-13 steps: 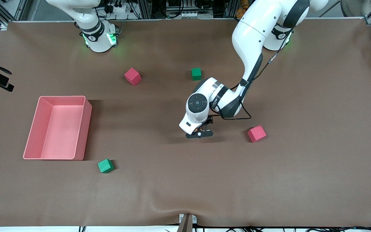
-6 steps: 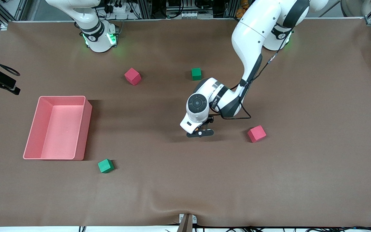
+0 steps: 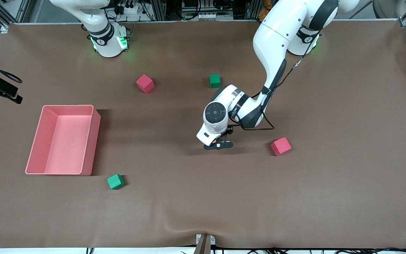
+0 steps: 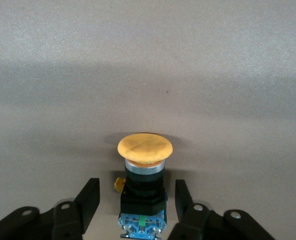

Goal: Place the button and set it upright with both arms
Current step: 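Grasp the lying button's base with the left gripper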

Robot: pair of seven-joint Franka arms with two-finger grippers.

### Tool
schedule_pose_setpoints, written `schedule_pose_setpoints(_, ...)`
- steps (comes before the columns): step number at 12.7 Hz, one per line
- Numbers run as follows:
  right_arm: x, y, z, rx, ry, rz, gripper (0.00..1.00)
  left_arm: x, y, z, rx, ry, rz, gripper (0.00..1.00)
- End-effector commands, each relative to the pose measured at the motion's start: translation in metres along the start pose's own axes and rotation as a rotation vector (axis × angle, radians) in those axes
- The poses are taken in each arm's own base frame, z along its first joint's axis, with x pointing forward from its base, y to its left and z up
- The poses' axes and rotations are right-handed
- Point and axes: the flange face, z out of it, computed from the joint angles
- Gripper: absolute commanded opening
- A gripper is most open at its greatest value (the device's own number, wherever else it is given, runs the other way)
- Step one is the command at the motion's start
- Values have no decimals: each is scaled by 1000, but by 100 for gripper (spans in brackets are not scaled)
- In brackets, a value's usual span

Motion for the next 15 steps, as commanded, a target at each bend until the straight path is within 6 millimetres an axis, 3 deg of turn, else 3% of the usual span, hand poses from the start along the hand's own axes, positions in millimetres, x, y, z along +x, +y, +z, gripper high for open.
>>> schedule_pose_setpoints(1,-1,-1,-3,10,-5,10,100,-2,0,-5,12,19,-4,61)
schedule_pose_setpoints(4,-1,3,1,6,-16,17,100,-2,0,-5,12,19,-4,60)
schedule_pose_setpoints(7,2,10,7,-7,-21,29,100,-2,1,-5,12,19,2,38)
schedule_pose_setpoints(8,3,16,6,-11,-18,40,100,-1,1,-6,11,20,-1,35)
schedule_pose_setpoints(10,1,44,6,-9,-19,89,100,-1,2,-9,7,23,-1,13)
schedule_pose_setpoints(12,0,45,6,-9,-30,89,100,0,2,-22,-7,34,-8,0)
schedule_pose_setpoints(15,-6,23,15,-5,-106,50,100,2,1,-63,-41,67,-69,0)
